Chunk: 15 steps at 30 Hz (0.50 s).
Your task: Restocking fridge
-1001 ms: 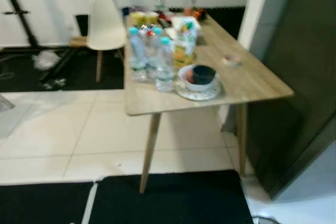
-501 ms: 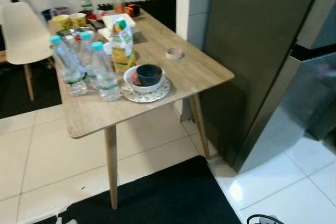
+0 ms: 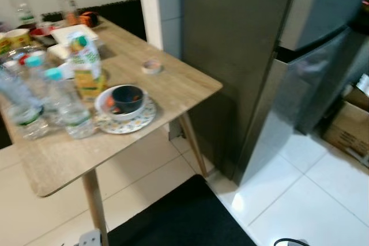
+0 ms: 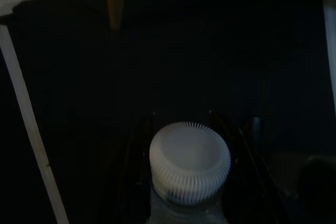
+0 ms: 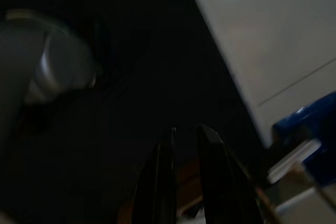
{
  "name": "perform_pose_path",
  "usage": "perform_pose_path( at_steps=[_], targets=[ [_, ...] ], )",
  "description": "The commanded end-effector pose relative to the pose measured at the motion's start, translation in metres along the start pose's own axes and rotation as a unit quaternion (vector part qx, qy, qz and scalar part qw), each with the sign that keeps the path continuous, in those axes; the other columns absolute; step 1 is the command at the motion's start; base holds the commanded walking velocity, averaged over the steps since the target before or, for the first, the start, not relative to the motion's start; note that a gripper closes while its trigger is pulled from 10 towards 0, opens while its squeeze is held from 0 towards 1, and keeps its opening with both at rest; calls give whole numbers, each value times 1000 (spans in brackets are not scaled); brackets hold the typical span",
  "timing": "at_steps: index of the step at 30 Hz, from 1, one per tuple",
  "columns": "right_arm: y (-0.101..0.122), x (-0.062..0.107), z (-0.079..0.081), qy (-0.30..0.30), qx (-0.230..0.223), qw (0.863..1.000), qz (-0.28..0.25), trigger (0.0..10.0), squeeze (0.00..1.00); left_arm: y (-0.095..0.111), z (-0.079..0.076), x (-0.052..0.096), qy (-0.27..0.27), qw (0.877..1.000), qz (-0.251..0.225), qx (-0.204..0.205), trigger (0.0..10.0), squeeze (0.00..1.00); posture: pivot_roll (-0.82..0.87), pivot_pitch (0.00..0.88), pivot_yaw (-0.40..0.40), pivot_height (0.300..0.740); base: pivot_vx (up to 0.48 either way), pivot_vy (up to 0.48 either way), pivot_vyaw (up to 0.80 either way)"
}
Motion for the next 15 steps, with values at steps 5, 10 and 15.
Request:
perform_pose_path(
  at_steps=[5, 10, 15],
  targets=[
    [-3, 0, 4, 5, -5, 1000, 2, 10000, 0, -26, -10, 1, -19, 999, 40, 8, 10000, 0, -122, 0, -3, 740, 0, -461, 0],
    [-2, 0, 4, 4, -8, 1000, -3, 10000, 0, -27, -13, 1, -23, 999, 41, 8, 10000, 0, -122, 0, -3, 740, 0, -462, 0],
    [1, 0, 4, 5, -1, 1000, -13, 10000, 0, -24, -14, 0, -24, 999, 35, 16, 10000, 0, -122, 0, -4, 740, 0, -461, 0]
  ],
)
Point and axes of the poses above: a point about 5 cm out from each wrist's last joint towards the gripper, its own x axis pointing back from the gripper into the wrist, its own y axis along the axis of the wrist's last joint, z = x × y, the point moved 5 cm from there along -x, pointing out of the wrist towards the gripper, and after that the axes turned 9 degrees about x, right-handed, at the moved point
